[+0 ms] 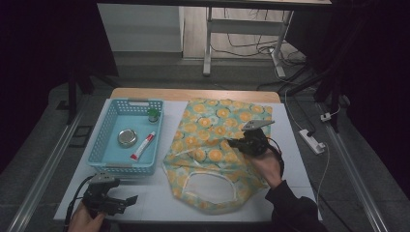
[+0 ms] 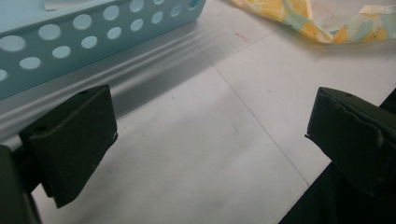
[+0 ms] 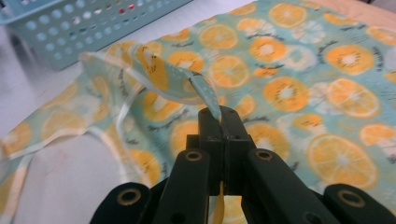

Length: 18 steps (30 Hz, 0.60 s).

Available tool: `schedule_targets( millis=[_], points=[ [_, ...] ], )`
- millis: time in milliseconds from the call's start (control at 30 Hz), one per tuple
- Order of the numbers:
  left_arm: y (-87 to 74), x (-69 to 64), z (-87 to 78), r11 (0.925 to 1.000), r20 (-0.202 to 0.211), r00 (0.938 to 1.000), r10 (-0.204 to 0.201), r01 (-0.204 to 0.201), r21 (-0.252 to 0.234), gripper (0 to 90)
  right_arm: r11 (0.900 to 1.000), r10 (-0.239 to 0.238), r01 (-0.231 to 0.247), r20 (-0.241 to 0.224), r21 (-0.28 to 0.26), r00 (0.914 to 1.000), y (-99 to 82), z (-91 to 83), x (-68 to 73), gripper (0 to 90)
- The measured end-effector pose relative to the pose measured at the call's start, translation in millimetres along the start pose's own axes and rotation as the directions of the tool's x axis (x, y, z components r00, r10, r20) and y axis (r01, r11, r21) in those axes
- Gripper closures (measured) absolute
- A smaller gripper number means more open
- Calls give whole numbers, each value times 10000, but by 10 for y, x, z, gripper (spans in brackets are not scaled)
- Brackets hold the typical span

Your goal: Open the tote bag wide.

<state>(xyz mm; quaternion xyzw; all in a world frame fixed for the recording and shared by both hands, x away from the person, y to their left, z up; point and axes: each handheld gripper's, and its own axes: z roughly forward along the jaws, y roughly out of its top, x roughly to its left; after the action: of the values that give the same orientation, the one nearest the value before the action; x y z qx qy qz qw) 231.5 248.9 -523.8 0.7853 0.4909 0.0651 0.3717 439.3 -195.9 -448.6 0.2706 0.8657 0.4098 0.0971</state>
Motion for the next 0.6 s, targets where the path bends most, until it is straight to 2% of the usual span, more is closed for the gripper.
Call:
schedule_targets(
  millis=[267, 600],
  points=[
    [1, 3, 1, 10000, 1, 10000, -1, 1, 13, 21, 9993, 205, -194, 340, -322, 9992, 122, 16, -204, 894],
    [1, 6, 0, 10000, 7, 10000, -23, 23, 9, 22, 9960, 463, -422, 510, -791, 9976, 261, 88, -454, 894]
  ],
)
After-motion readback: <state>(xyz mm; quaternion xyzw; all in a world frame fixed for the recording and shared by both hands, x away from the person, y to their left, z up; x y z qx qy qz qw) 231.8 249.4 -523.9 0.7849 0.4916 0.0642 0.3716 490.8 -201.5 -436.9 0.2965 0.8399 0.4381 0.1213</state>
